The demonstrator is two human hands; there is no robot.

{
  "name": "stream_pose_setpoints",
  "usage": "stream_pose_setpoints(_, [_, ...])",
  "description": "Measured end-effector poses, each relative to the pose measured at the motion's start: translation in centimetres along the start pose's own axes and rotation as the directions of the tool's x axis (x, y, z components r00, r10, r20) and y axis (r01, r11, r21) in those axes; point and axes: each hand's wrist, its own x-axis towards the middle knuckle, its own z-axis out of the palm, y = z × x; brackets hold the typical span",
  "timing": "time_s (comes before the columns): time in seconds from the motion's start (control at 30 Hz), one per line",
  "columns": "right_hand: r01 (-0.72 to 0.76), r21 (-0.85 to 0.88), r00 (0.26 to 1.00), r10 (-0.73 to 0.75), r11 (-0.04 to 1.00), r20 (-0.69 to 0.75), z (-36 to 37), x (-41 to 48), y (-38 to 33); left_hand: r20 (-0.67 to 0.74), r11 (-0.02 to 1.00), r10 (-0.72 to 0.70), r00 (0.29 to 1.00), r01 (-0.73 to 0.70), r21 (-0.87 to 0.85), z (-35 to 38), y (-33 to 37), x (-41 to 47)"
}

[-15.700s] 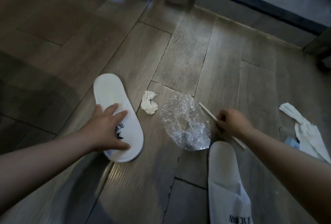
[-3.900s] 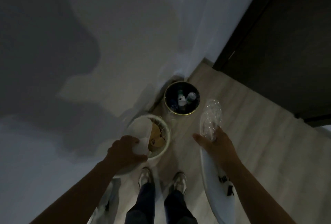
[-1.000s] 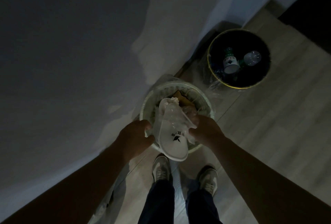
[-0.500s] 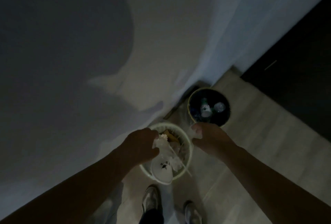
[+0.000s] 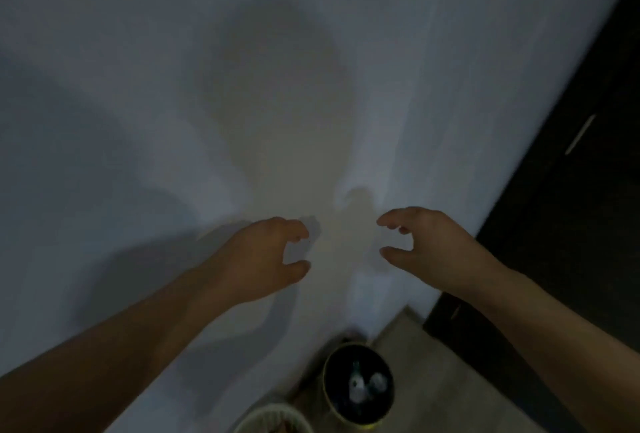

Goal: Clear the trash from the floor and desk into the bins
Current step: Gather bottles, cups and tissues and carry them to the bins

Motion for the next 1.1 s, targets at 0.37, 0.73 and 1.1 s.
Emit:
stream_pose_setpoints(0.37, [0.339, -0.059, 0.898, -0.342, 0.939, -0.276, -18.4, -4.8, -7.7, -0.301, 0.972, 0.073, 0.951, 0.0, 0.234, -18.2, 11.0, -4.7])
stream_pose_setpoints(0.73, [0.656, -0.023, 0.693, -0.614, 0.755, -0.378, -21.6, -5.3, -22.0, -0.502, 0.891, -0.034, 0.864, 0.254, 0.376, -30.6, 10.3, -17.9])
stream_pose_setpoints(1.1, [0.905, 0.067, 0.419, -0.852, 0.42, -0.315, -16.8, -9.7, -42.1, -0.677, 0.685, -0.249, 0.692, 0.62, 0.382, -36.7, 7.4, -39.1])
